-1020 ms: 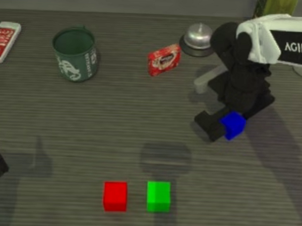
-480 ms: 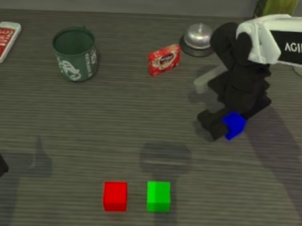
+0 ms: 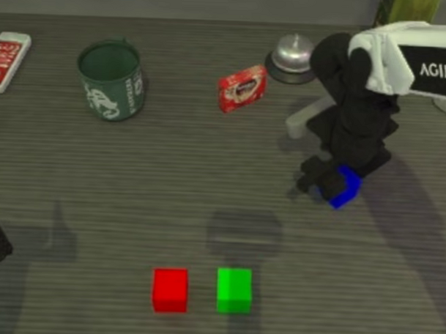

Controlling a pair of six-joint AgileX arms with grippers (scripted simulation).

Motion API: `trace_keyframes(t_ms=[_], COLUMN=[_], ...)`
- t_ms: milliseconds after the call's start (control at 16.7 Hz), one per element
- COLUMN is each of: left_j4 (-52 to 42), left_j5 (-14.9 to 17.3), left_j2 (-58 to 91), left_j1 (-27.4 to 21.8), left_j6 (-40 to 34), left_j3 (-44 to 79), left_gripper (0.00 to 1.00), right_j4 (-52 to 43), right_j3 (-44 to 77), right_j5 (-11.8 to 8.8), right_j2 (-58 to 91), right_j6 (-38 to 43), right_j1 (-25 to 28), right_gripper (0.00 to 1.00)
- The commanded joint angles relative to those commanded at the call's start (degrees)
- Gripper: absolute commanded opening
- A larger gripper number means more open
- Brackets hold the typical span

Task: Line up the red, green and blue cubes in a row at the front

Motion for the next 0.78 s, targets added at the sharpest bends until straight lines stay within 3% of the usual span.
trace_keyframes(t_ms=[540, 780], left_j4=[0.00, 0.00], left_j5=[0.00, 0.00], left_j2=[0.00, 0.00], left_j1=[0.00, 0.00], left_j6=[0.00, 0.00], left_j3=[0.00, 0.00], left_gripper=[1.00, 1.00], right_j4=[-0.48, -6.80], right_j3=[0.33, 4.72], right_j5=[-0.16, -0.23], right_j2=[-0.84, -2.57], right_j6=[0.12, 0.01], right_j1=[-0.07, 0.22], right_gripper=[0.00, 0.00])
